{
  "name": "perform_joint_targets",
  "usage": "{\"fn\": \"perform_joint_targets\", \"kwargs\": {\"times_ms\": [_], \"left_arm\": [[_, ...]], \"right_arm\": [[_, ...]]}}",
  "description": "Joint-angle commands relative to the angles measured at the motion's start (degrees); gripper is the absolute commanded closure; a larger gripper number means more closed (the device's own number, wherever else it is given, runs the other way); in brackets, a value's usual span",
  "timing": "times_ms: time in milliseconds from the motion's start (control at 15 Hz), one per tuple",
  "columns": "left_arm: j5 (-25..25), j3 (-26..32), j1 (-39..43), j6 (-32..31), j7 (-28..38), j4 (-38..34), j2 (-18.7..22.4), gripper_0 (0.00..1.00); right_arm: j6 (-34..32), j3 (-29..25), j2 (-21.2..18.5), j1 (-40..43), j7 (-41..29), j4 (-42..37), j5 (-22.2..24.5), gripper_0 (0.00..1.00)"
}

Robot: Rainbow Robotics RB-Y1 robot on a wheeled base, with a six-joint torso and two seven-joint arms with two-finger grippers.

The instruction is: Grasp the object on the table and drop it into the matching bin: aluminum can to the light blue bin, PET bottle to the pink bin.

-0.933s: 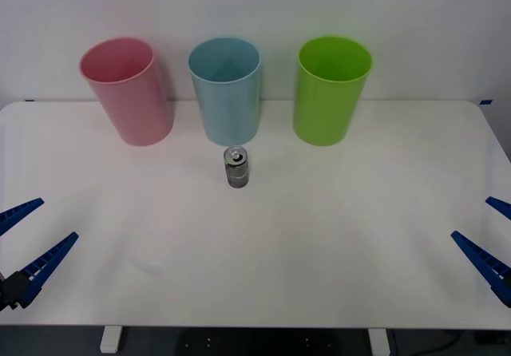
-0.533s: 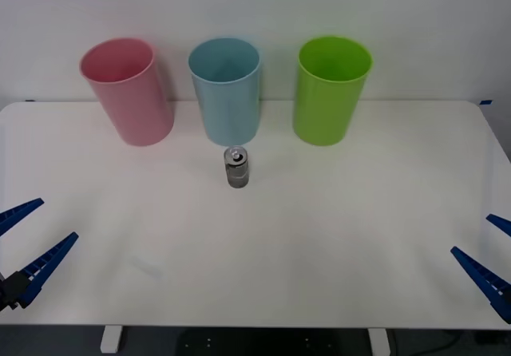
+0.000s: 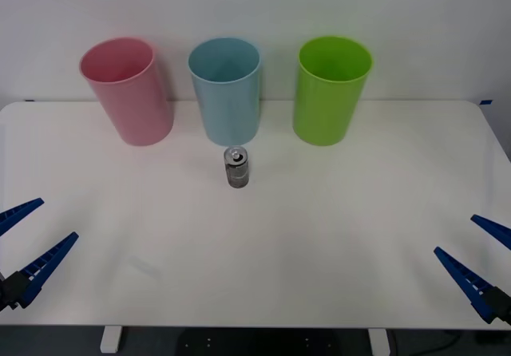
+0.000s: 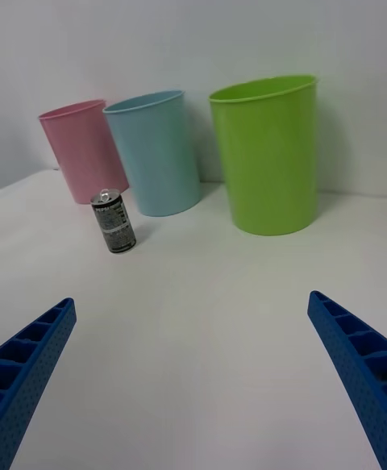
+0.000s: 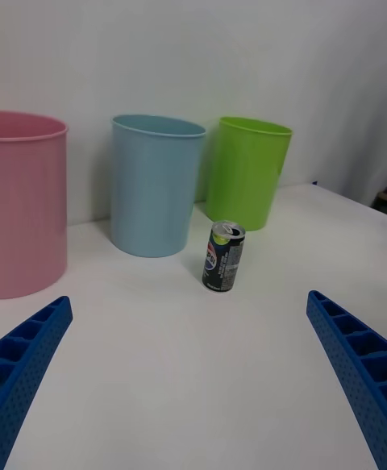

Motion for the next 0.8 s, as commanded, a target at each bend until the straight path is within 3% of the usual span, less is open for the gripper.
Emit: {"fn": "perform_joint_targets", "kwargs": {"times_ms": [67, 467, 800], "left_arm": [[0.00, 0.00, 0.00, 0.00, 0.00, 0.00, 0.00, 0.00], [0.00, 0.00, 0.00, 0.00, 0.00, 0.00, 0.00, 0.00], [0.00, 0.00, 0.00, 0.00, 0.00, 0.00, 0.00, 0.00]], "right_arm": [[4.87, 4.11, 0.00, -0.15, 1.06, -1.27, -0.06, 0.00], [12.96, 9.82, 0.00, -1.64, 3.60, -1.88, 0.73, 0.00], [14.63, 10.70, 2.64, -4.81, 3.25, -1.88, 7.32, 0.00]]}}
